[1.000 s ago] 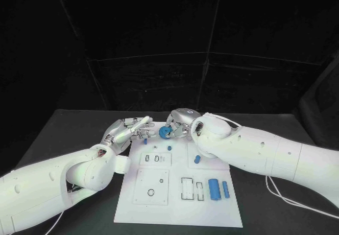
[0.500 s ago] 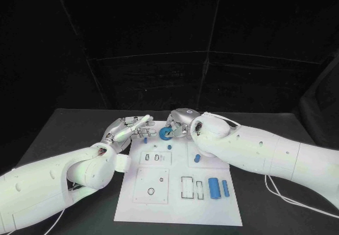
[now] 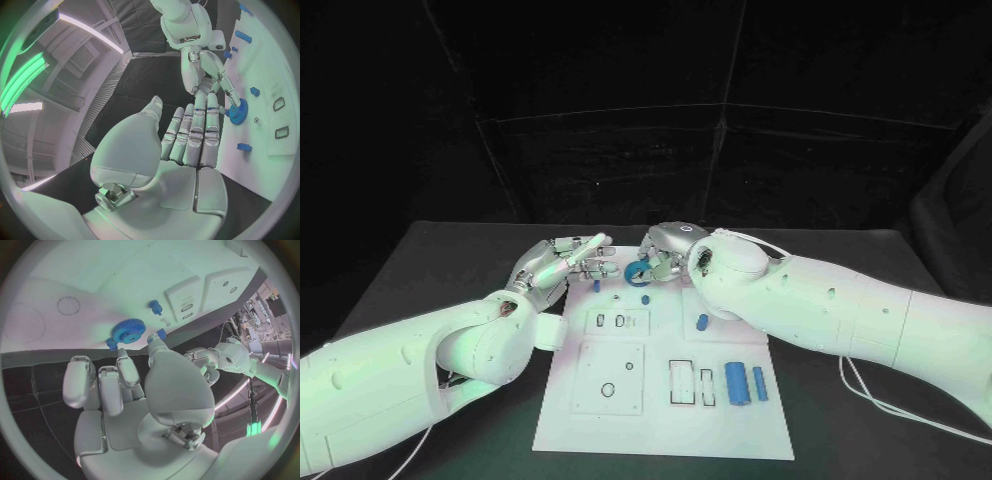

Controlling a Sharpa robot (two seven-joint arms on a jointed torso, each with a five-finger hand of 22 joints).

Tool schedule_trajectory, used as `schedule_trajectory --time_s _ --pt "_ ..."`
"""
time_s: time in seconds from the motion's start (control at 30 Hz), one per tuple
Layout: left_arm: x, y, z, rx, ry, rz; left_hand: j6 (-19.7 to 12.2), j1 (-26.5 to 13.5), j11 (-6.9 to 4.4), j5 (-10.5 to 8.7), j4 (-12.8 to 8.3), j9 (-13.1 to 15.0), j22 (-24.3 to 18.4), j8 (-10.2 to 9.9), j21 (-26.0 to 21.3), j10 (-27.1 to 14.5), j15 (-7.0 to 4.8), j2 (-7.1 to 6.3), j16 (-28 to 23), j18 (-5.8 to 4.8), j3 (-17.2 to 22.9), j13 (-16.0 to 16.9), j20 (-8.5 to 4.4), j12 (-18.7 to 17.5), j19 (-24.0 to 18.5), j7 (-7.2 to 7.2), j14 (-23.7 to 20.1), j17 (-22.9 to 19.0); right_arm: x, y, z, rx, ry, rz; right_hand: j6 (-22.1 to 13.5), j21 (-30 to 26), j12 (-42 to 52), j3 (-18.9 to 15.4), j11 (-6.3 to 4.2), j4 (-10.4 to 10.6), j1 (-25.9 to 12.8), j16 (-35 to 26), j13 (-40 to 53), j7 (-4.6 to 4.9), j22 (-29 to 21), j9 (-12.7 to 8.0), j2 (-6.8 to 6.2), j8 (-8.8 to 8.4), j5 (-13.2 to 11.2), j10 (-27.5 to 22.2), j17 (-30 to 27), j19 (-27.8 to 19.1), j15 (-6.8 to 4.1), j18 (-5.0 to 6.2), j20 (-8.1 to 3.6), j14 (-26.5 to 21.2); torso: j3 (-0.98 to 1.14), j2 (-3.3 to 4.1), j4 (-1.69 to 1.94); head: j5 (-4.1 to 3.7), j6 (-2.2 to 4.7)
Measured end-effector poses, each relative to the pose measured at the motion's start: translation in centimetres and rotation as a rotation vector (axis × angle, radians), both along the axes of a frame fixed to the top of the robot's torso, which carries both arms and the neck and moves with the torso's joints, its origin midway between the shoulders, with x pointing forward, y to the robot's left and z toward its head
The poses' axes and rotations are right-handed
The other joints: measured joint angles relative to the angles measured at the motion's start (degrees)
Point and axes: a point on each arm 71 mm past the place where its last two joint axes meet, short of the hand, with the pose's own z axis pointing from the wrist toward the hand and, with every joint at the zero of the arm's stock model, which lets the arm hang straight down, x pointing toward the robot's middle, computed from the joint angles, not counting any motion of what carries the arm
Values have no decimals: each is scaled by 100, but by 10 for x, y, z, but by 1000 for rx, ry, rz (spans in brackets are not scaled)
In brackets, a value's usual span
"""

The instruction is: Assemble the parts on the task board

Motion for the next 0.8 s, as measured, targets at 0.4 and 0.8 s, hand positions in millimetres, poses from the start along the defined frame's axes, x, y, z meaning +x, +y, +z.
schedule_trajectory --time_s 0.4,0.8 --pt "0 4 0 4 0 7 0 0 0 0 0 0 0 0 0 0 0 0 0 0 0 0 0 0 0 0 0 -1 -8 -49 7 70 -28 -21 95 0 91 -34 -32 -117 403 0 92 -51 28 21 210 29 322 33 1 0 0 0 0 0 12 -14 -26 14 24" --pt "0 6 0 4 0 8 0 0 0 0 -16 0 -5 0 0 0 0 0 0 0 -16 0 0 0 0 0 1 5 -18 -161 15 283 28 -112 153 -27 -36 -17 -73 -508 977 0 -26 -74 -59 20 158 29 480 -9 4 -21 0 1 -22 0 66 -65 -160 9 79"
